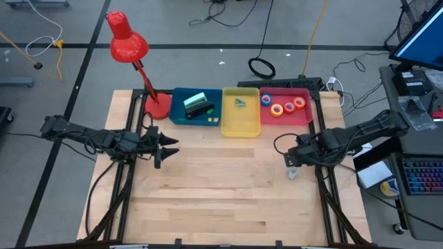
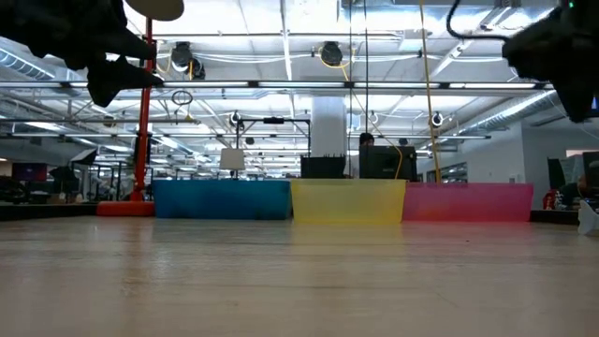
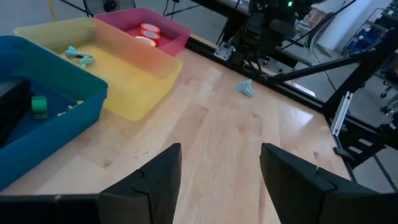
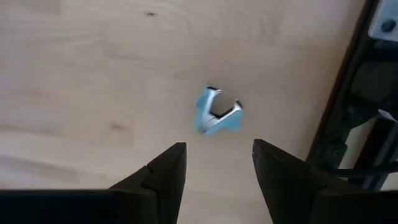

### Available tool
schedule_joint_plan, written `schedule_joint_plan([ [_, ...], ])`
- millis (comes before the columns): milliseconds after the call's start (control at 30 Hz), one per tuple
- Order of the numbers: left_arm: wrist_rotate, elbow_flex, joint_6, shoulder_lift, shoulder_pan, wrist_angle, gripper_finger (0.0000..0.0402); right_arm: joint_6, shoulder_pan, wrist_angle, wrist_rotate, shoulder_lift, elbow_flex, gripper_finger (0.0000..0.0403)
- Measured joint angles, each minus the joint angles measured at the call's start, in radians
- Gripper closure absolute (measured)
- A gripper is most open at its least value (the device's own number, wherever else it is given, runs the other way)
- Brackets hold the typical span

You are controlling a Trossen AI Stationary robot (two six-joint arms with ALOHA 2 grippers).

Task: Pick and place Stapler, Stapler remover, tape
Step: Put the light blue staple remover into the yellow bin

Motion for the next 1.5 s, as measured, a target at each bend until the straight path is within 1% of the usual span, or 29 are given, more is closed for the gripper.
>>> schedule_joint_plan([
  [67, 0.0, 0.0, -0.001, 0.0, 0.0, 0.0, 0.0183, 0.042, 0.009, 0.022, -0.008, 0.0, -0.042, 0.0227],
  [167, 0.0, 0.0, -0.006, 0.0, 0.0, 0.0, 0.0183, 0.104, 0.029, 0.058, -0.07, 0.0, -0.109, 0.0229],
  [233, 0.0, 0.0, -0.009, 0.0, 0.0, 0.0, 0.0183, 0.146, 0.05, 0.086, -0.082, 0.0, -0.151, 0.0229],
  [400, -0.019, 0.0, -0.017, 0.0, 0.0, 0.002, 0.0183, 0.237, 0.096, 0.221, -0.072, -0.002, -0.23, 0.0225],
  [467, -0.02, 0.0, -0.017, 0.001, 0.0, 0.002, 0.0183, 0.26, 0.11, 0.253, -0.065, 0.003, -0.247, 0.0226],
  [567, -0.019, 0.0, -0.018, 0.001, 0.0, 0.002, 0.0183, 0.296, 0.124, 0.312, -0.025, -0.001, -0.274, 0.0228],
  [733, -0.02, -0.001, -0.028, 0.005, 0.0, 0.001, 0.0183, 0.338, 0.142, 0.389, -0.022, 0.0, -0.33, 0.0231],
  [1000, -0.019, -0.001, -0.028, 0.006, 0.0, 0.002, 0.0183, 0.365, 0.147, 0.478, -0.019, 0.0, -0.416, 0.0227],
  [1133, -0.019, -0.001, -0.029, 0.006, 0.0, 0.002, 0.0183, 0.363, 0.147, 0.522, 0.007, 0.0, -0.439, 0.023],
  [1500, -0.019, -0.001, -0.032, 0.006, 0.0, 0.002, 0.0183, 0.334, 0.147, 0.749, 0.007, -0.005, -0.528, 0.0228],
])
